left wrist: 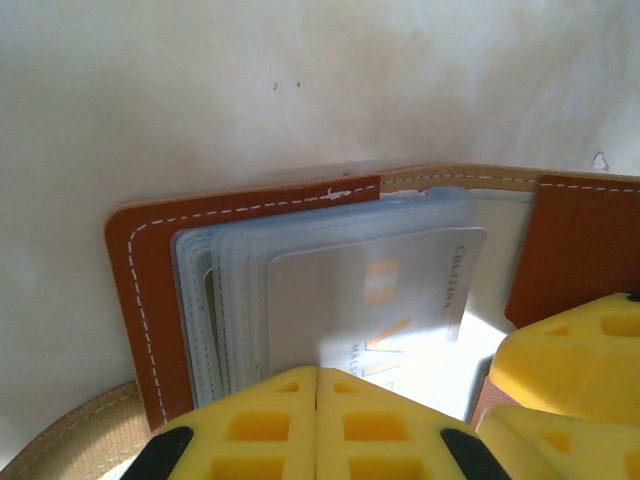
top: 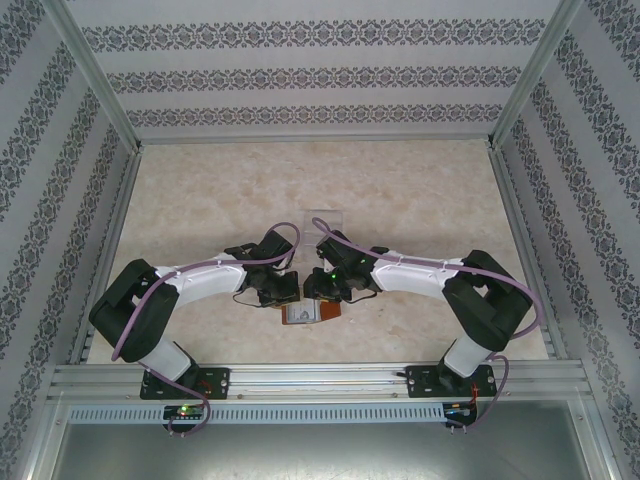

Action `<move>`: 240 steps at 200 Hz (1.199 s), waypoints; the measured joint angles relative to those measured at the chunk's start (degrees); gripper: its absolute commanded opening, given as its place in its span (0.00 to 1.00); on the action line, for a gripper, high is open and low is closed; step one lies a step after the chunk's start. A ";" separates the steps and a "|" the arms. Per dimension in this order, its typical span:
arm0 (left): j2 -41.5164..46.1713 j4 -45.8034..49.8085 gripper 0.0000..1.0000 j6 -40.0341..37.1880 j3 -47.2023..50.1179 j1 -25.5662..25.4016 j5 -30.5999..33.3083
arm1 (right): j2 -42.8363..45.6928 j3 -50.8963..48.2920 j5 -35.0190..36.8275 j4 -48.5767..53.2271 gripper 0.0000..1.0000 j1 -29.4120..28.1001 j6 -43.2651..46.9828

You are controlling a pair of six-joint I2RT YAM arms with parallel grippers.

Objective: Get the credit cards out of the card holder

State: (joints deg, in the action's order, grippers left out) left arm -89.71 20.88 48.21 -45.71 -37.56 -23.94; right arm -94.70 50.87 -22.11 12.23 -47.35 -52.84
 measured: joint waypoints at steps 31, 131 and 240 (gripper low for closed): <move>0.09 -0.02 0.06 0.00 0.02 0.00 0.00 | -0.85 0.00 -0.52 -0.66 0.30 0.00 -0.02; 0.20 -0.20 0.06 0.00 0.20 0.00 0.00 | -2.67 0.00 -1.38 -2.27 0.29 0.00 -0.87; 0.98 -0.13 0.06 -0.15 0.42 0.00 0.26 | -2.95 1.16 1.31 1.25 0.29 -0.02 0.07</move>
State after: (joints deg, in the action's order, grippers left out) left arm -88.73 20.75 48.05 -45.30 -37.56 -23.68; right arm -97.65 52.03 -20.80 13.47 -47.37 -52.77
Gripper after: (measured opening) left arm 0.058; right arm 0.292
